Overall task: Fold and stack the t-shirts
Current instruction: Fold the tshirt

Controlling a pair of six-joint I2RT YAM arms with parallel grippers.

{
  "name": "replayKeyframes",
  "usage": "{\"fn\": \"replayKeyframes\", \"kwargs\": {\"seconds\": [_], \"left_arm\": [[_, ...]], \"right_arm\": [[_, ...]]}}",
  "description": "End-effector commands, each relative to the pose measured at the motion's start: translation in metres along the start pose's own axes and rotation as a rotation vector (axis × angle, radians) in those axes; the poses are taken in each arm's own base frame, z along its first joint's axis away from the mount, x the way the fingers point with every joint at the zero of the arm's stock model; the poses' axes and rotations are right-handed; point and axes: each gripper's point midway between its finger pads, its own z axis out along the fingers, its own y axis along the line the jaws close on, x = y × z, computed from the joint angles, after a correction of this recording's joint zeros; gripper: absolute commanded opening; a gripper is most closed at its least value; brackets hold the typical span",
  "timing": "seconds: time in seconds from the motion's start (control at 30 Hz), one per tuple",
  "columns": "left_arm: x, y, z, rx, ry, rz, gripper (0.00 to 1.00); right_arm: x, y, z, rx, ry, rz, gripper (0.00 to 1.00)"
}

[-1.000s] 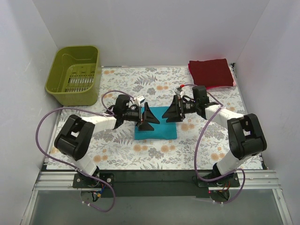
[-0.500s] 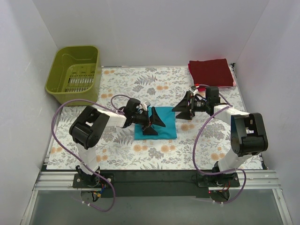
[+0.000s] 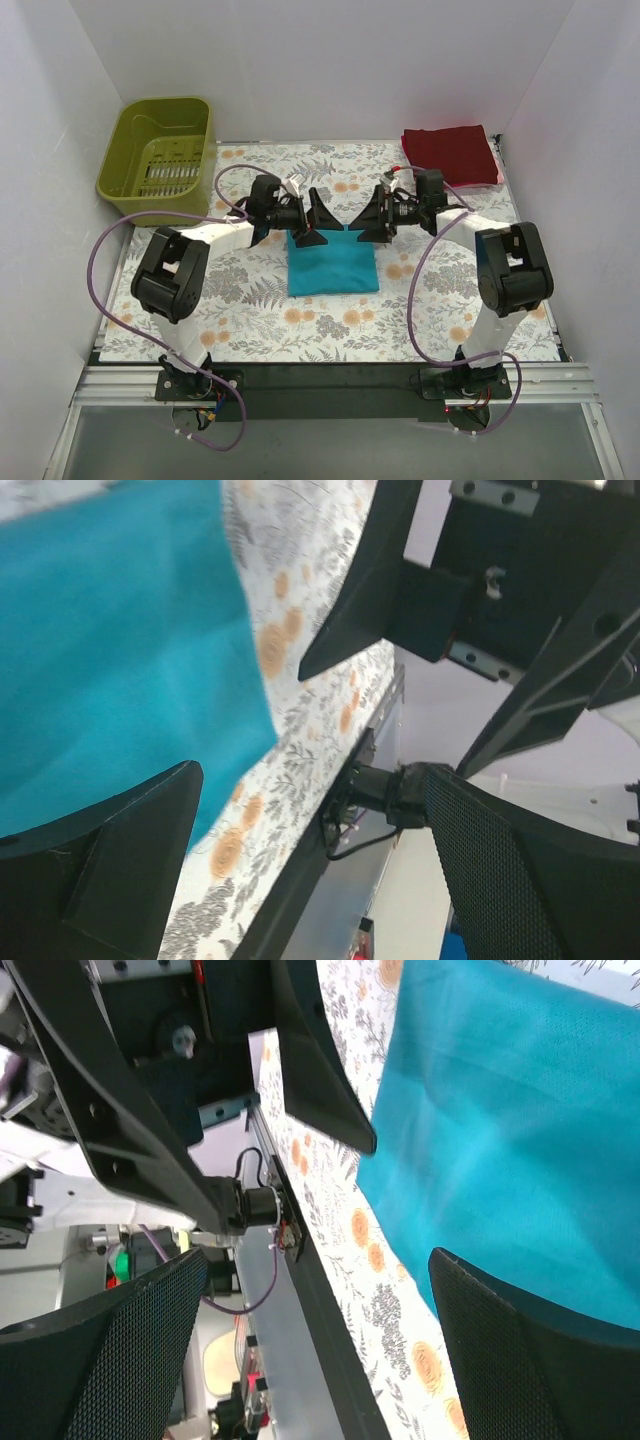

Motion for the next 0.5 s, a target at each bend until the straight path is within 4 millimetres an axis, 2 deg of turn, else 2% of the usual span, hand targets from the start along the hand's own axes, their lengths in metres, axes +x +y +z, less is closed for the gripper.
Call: {"fn": "replayKeyframes", "kwargs": {"seconds": [0.0, 0.13, 0.17, 0.23, 0.3, 0.33, 0.4, 0.47], "left_arm": [[-0.006, 0.028, 0.000, -0.071, 0.000, -0.025, 0.91], [-0.001, 0.062, 0.009, -0.132, 0.010, -0.094, 0.92], [0.002, 0.076, 0.010, -0.155, 0.013, -0.127, 0.92], [0.007, 0.091, 0.011, -0.182, 0.023, -0.167, 0.92], [0.010, 0.105, 0.010, -0.207, 0.034, -0.207, 0.92], [0.011, 0.106, 0.008, -0.210, 0.040, -0.224, 0.92], [0.004, 0.084, 0.002, -0.143, 0.062, -0.208, 0.92], [-0.004, 0.058, -0.003, -0.087, 0.064, -0.141, 0.92]], "right_arm": [[-0.001, -0.006, 0.021, -0.006, 0.038, -0.045, 0.98], [0.012, -0.044, 0.036, 0.036, 0.067, 0.027, 0.98], [0.016, -0.052, 0.037, 0.046, 0.070, 0.028, 0.98], [0.021, -0.070, 0.038, 0.069, 0.077, 0.045, 0.98], [0.024, -0.079, 0.035, 0.080, 0.078, 0.038, 0.98], [0.024, -0.079, 0.033, 0.077, 0.077, 0.037, 0.98], [0.021, -0.071, 0.028, 0.050, 0.077, 0.019, 0.98], [0.012, -0.050, 0.023, 0.024, 0.072, -0.031, 0.98]]}}
